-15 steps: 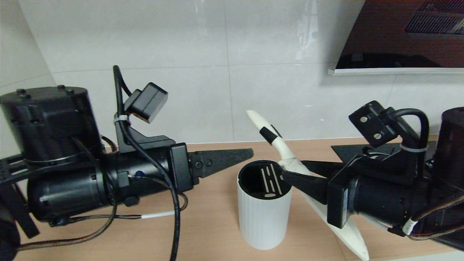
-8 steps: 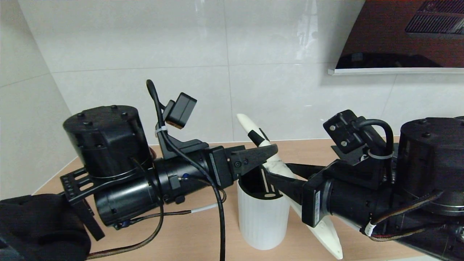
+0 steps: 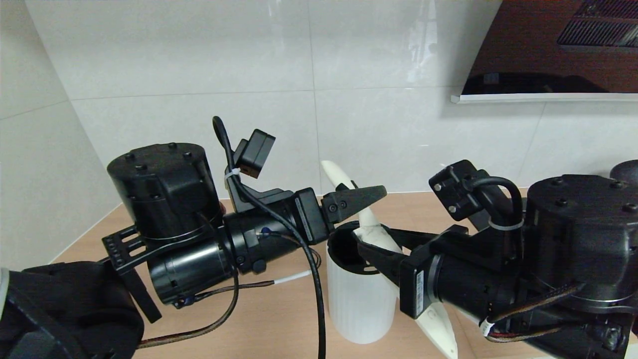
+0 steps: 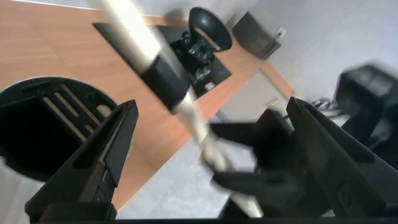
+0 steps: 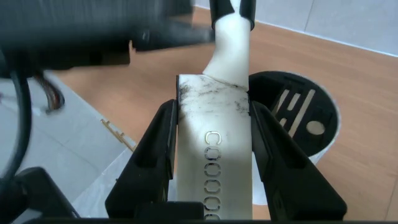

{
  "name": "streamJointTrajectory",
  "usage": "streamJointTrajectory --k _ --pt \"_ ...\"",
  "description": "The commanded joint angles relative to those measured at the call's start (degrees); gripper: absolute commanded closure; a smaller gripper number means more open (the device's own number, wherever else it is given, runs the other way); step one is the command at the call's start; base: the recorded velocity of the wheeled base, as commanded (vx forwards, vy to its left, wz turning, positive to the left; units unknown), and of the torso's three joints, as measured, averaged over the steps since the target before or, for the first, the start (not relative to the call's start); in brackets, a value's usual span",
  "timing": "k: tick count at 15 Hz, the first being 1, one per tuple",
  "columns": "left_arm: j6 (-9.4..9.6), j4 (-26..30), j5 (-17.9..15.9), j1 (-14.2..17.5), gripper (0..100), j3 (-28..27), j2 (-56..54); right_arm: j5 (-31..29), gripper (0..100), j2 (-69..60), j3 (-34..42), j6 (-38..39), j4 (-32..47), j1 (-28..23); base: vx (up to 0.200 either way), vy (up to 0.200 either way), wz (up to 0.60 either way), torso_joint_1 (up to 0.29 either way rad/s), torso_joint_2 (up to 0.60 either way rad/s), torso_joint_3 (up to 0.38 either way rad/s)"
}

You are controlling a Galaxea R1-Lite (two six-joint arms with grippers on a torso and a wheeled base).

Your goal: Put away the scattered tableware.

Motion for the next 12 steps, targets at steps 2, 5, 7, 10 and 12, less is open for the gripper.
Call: streamJointTrajectory --k 2,5,7,10,12 --pt "-0.62 -0.9 0.1 0.0 0 -0.6 0.5 -0.1 100 0.2 0.2 0.0 0.0 1.1 0.000 0.000 0.00 0.000 0.00 0.000" --pt "-0.89 -0.9 1.2 0.0 0 -0.6 2.0 -0.1 100 0.1 0.8 0.0 -0.5 1.9 0.000 0.000 0.00 0.000 0.00 0.000" --pt "-0.89 -1.0 1.6 0.0 0 -0.8 2.8 -0.1 100 0.1 1.0 -0.2 -1.3 2.1 0.000 0.000 0.00 0.000 0.00 0.000" --pt "-0.89 -1.0 2.9 0.0 0 -1.2 2.7 -1.1 100 0.5 1.2 -1.7 -1.4 2.0 0.000 0.000 0.00 0.000 0.00 0.000" --pt "-0.89 -1.0 3.0 0.0 0 -1.2 2.7 -1.2 100 0.5 1.2 -1.7 -1.9 2.0 0.000 0.000 0.00 0.000 0.00 0.000"
